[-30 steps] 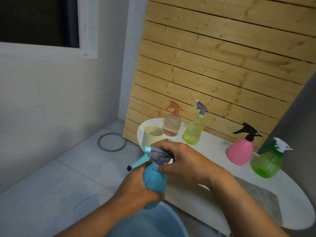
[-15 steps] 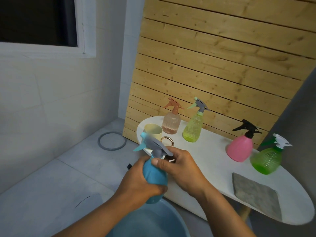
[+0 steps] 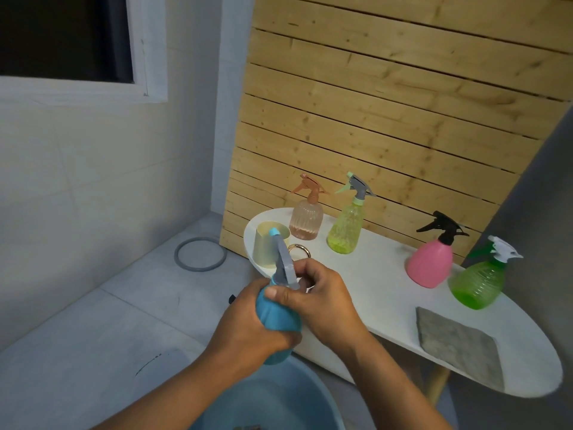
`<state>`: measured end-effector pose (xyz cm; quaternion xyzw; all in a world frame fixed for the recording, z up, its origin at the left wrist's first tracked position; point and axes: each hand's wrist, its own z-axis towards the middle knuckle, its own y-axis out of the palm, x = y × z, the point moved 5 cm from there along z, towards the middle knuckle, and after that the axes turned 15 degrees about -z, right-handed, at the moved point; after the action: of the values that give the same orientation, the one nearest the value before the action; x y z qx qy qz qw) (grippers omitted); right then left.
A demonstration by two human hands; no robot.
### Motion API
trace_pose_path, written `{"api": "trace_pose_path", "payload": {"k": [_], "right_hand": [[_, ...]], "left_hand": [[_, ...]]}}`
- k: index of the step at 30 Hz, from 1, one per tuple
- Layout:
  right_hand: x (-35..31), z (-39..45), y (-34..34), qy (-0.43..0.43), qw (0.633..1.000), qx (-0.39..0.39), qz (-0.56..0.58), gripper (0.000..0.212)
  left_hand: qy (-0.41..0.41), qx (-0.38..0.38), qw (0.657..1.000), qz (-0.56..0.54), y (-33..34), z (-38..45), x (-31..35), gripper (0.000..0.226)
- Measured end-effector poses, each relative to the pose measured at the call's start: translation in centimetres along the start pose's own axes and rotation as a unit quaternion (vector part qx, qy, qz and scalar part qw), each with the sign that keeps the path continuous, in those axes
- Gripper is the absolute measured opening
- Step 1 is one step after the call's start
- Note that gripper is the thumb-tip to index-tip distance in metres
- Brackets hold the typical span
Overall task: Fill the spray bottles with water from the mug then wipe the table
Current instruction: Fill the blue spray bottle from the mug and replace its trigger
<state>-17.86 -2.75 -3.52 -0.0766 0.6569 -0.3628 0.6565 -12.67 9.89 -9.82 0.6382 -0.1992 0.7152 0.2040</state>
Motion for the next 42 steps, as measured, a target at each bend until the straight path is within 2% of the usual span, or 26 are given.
{"api": "trace_pose_path", "payload": {"k": [3,5,10,14,16,19,22,25,29,32,35,40,42], "right_hand": [[-0.1,-0.6,0.1,0.035,0.996,0.068,-0.045,0.045],[-0.4,-0.9,0.3,0.040,0.993,0.085,-0.075,0.050],[-1.1,-1.5,0.8,-0.007,0.995,0.066,-0.074,0.039],[-1.6,-1.8,0.8,-0.050,0.994,0.055,-0.077,0.032],[-1.5,-1.6,1.0,-0.030,0.995,0.068,-0.067,0.029],[-1.0,-1.5,1.3,0.023,0.990,0.111,-0.084,0.042],[-1.1,-2.0,2.0,0.027,0.988,0.120,-0.095,0.051],[-1.0,-2.6,2.8,0.020,0.991,0.112,-0.072,0.054],[-0.8,-2.7,3.2,0.032,0.989,0.124,-0.069,0.048],[-0.7,-3.1,3.5,0.047,0.988,0.133,-0.065,0.050],[-0.7,-3.6,3.6,0.038,0.986,0.145,-0.067,0.046],[-0.6,-4.2,2.1,0.023,0.973,0.230,-0.005,0.003],[-0.9,-4.2,1.1,0.011,0.964,0.266,0.017,0.010]], "left_hand": [[0.010,0.019,1.000,0.005,0.3,0.0,0.1,0.066],[0.011,0.033,0.999,0.002,0.5,0.1,0.1,0.067],[0.026,0.053,0.998,0.005,0.5,0.4,0.4,0.059],[-0.005,0.082,0.997,-0.014,-0.1,0.6,0.0,0.065],[-0.011,0.091,0.996,-0.003,-0.2,0.7,-0.3,0.068],[-0.015,0.096,0.995,0.033,-0.3,0.9,-0.6,0.066],[0.025,0.100,0.993,0.064,-0.5,0.8,-0.4,0.047],[0.071,0.132,0.986,0.076,-1.0,0.5,-0.1,0.048],[-0.018,0.119,0.993,-0.013,-0.8,0.9,-0.2,0.056],[-0.032,0.118,0.992,-0.037,-0.9,1.0,-0.4,0.042],[-0.030,0.120,0.992,-0.007,-1.1,1.1,-0.2,0.052],[-0.046,0.111,0.993,0.003,-1.4,1.4,0.0,0.076],[-0.049,0.106,0.993,0.007,-1.5,1.4,0.0,0.085]]}}
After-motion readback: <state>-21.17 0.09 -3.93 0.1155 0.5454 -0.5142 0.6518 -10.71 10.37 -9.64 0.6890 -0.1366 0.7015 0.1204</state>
